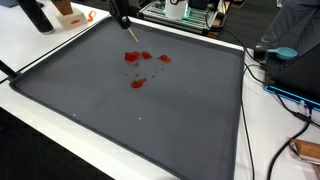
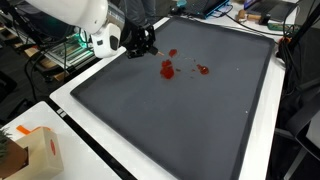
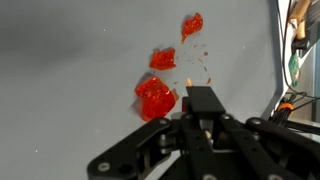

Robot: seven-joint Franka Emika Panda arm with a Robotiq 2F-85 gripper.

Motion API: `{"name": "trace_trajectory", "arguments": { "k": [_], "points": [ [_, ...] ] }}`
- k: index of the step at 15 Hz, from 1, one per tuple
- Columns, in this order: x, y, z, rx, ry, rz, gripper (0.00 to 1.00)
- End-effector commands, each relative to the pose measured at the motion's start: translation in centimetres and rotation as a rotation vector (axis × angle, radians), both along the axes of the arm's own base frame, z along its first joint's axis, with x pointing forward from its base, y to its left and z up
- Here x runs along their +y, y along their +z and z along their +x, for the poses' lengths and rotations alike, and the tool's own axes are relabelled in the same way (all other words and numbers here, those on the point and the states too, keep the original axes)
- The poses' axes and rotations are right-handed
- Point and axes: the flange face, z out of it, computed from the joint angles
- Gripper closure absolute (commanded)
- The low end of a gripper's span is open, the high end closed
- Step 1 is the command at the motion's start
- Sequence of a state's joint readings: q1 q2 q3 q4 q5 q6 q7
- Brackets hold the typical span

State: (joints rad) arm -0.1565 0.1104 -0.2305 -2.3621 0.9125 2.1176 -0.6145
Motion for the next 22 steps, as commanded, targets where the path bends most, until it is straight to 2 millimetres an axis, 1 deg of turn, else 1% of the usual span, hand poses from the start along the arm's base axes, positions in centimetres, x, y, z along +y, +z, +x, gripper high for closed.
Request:
{"name": "trace_trajectory", "arguments": {
  "k": [1, 7, 11, 16, 18, 22],
  "points": [
    [0.1, -0.4, 0.0, 0.007, -0.044, -0.021, 0.97],
    [1.5, 0.5, 0.1, 0.054, -0.078, -0.033, 0.97],
    [2.9, 2.2, 0.3, 0.078, -0.105, -0.057, 0.97],
    [5.3, 5.6, 0.8, 0.126, -0.107, -0.132, 0.97],
    [6.6, 7.3, 1.0, 0.147, -0.102, -0.192, 0.97],
    [10.0, 10.4, 1.2, 0.201, -0.088, -0.354, 0.97]
  ]
}}
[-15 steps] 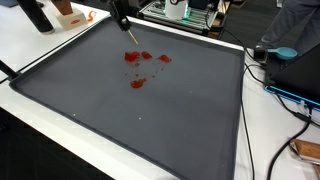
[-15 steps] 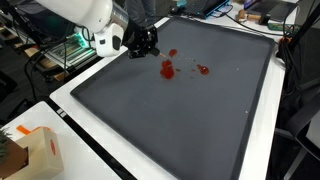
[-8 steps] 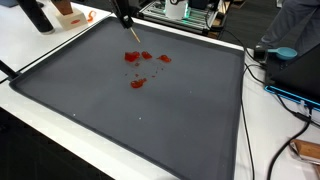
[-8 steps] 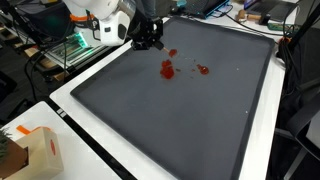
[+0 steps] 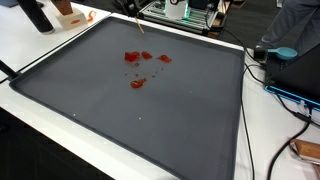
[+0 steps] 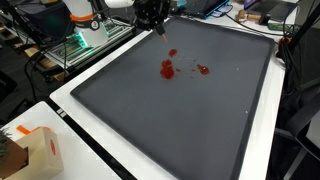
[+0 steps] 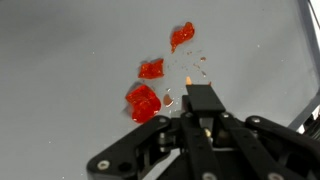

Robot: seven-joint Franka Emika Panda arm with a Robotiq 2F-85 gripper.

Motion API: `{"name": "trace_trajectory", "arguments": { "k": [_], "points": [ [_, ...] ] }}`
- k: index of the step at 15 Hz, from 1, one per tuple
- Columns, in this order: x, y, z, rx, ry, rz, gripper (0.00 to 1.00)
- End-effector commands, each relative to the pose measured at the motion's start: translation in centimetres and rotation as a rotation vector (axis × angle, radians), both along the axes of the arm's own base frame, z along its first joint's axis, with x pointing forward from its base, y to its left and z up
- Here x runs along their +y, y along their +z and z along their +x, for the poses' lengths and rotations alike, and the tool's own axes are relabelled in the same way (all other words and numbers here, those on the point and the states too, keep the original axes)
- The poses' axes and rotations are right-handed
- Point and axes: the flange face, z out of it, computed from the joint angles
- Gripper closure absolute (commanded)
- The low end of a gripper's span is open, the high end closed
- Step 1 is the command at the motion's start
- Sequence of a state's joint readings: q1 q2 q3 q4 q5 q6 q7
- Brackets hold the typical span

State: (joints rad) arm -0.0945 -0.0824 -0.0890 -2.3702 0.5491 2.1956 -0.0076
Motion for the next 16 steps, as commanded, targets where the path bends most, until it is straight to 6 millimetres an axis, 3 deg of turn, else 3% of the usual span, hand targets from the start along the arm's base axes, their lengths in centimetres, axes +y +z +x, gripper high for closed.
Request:
{"name": "trace_trajectory", "arguments": {
  "k": [1, 4, 9, 16],
  "points": [
    [3.0, 2.4, -0.6, 0.045, -0.002, -0.156, 0.97],
    [5.6, 3.5, -0.4, 0.086, 0.003, -0.298, 0.97],
    [10.3, 3.7, 0.0, 0.126, 0.007, -0.528, 0.97],
    [15.0, 1.2, 0.7, 0.143, -0.038, -0.861, 0.97]
  ]
}}
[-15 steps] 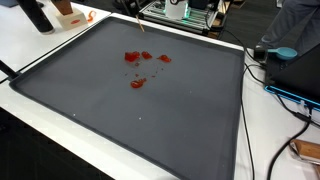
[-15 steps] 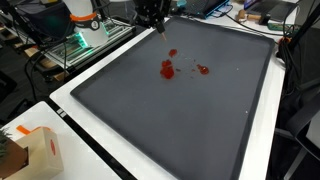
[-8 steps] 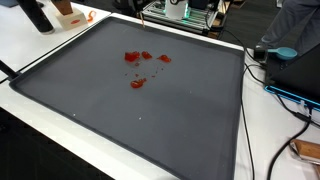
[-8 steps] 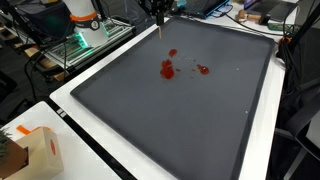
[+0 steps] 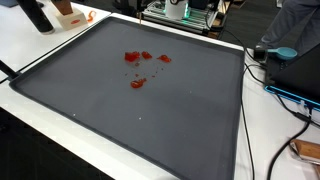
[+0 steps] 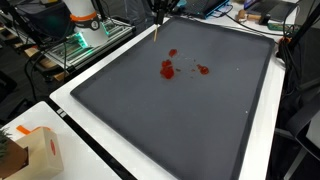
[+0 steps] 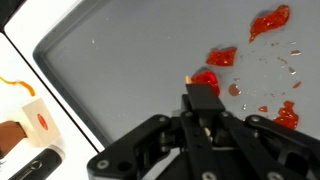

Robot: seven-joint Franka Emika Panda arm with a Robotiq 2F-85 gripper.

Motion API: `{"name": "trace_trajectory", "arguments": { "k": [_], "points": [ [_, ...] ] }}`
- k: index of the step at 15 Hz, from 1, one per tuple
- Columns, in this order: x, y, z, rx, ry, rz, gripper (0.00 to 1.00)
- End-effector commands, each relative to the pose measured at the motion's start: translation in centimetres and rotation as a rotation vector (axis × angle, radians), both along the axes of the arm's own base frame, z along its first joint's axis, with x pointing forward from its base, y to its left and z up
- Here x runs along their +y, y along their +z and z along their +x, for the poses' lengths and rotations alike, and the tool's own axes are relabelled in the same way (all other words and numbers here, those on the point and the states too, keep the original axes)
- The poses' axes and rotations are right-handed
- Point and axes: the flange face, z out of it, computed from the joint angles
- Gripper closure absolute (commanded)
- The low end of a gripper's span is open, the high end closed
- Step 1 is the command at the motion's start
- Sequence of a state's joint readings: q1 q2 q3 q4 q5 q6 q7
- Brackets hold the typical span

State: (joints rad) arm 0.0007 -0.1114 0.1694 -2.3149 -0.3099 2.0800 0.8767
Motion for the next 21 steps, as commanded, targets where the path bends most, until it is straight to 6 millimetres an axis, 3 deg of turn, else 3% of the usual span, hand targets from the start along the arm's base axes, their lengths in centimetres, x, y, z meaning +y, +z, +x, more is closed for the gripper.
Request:
{"name": "trace_trajectory", "arguments": {
  "k": [1, 10, 21],
  "points": [
    [1.8, -2.0, 0.9, 0.023, -0.026, -0.16, 0.97],
    [4.4, -7.3, 2.4, 0.085, -0.06, -0.447, 0.97],
    [5.0, -10.5, 4.2, 0.057, -0.062, -0.502, 0.97]
  ]
}}
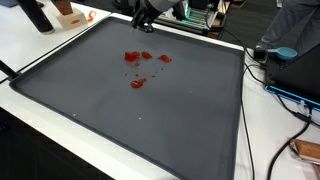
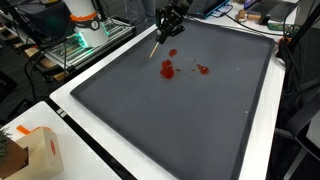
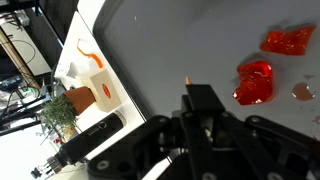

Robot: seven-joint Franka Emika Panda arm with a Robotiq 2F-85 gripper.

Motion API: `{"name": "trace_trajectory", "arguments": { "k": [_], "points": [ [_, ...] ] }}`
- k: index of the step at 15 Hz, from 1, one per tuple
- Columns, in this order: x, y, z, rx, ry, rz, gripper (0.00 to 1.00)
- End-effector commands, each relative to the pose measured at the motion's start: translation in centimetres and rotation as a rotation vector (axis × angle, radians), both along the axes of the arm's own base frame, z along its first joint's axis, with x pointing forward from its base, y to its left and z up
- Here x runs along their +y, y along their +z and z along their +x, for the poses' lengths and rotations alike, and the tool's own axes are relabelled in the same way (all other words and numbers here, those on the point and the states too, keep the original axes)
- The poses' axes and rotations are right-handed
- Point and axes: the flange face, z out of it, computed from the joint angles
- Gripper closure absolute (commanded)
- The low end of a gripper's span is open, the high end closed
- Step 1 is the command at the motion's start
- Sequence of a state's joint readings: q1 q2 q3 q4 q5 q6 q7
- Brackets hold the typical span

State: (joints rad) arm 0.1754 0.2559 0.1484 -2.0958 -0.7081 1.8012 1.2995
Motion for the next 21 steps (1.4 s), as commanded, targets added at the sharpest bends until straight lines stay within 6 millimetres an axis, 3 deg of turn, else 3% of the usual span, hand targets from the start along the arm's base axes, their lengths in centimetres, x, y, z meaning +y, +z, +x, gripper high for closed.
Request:
{"name": "trace_trajectory", "arguments": {
  "k": [1, 11, 16, 21],
  "points": [
    [0.4, -0.9, 0.5, -0.021, 0.008, -0.037, 0.97],
    [3.7, -2.5, 0.5, -0.011, 0.122, -0.045, 0.97],
    [3.4, -2.8, 0.9, 0.024, 0.151, 0.013, 0.97],
    [2.5, -1.8, 1.6, 0.043, 0.196, 0.102, 0.97]
  ]
}}
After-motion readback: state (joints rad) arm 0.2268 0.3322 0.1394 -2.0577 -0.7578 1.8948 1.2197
